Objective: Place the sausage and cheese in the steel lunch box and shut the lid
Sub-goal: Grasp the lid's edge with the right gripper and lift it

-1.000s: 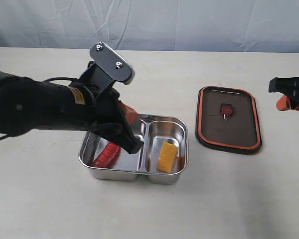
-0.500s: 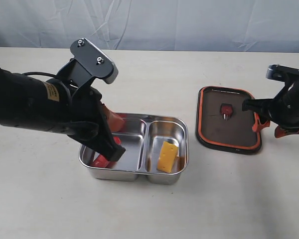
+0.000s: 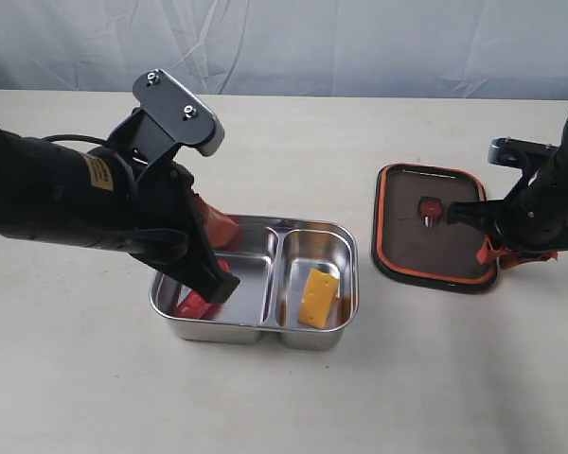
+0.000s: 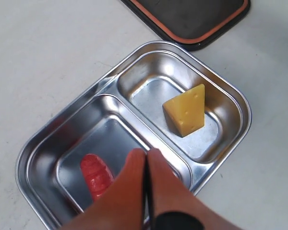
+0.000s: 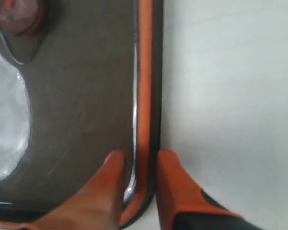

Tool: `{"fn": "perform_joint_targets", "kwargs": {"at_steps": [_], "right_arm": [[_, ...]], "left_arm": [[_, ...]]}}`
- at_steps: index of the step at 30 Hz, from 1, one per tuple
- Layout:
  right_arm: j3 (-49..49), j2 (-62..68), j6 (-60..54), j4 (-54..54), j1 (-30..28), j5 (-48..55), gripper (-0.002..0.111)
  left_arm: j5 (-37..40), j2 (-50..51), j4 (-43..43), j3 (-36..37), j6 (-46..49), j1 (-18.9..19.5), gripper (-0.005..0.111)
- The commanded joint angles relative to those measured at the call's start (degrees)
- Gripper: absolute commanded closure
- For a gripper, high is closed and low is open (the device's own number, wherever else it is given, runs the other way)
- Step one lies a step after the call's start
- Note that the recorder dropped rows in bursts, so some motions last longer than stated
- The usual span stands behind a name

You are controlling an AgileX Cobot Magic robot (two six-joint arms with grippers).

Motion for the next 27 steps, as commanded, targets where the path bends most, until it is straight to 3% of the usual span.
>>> {"fn": "perform_joint_targets", "kwargs": {"at_steps": [1, 10, 13, 14, 23, 27], "right_arm": [[-0.41, 1.06, -0.12, -1.11, 0.59, -0.05, 0.085], [-0.41, 4.43, 0.11, -1.51, 0.59, 0.38, 0.087], [-0.41, 4.43, 0.11, -2.06, 0.59, 0.79, 0.108], [-0.41, 4.43, 0.25, -2.43, 0.59, 1.01, 0.109], [-0.41, 3.31, 0.25, -5.15, 0.59, 1.66, 0.109], [-0.41, 0.83, 0.25, -6.02, 0.59, 0.63, 0.109]], "left_arm": [[0.08, -0.54, 0.25, -0.14, -0.27, 0.19, 0.107], [0.84, -0.54, 0.25, -0.14, -0.27, 0.19, 0.107], [0.84, -0.54, 0.25, -0.14, -0.27, 0.19, 0.107], [0.84, -0.54, 0.25, -0.14, -0.27, 0.19, 0.107], [3.57, -0.54, -6.18, -0.14, -0.27, 0.19, 0.106], [5.67, -0.54, -8.03, -0.14, -0.27, 0.81, 0.096]]}}
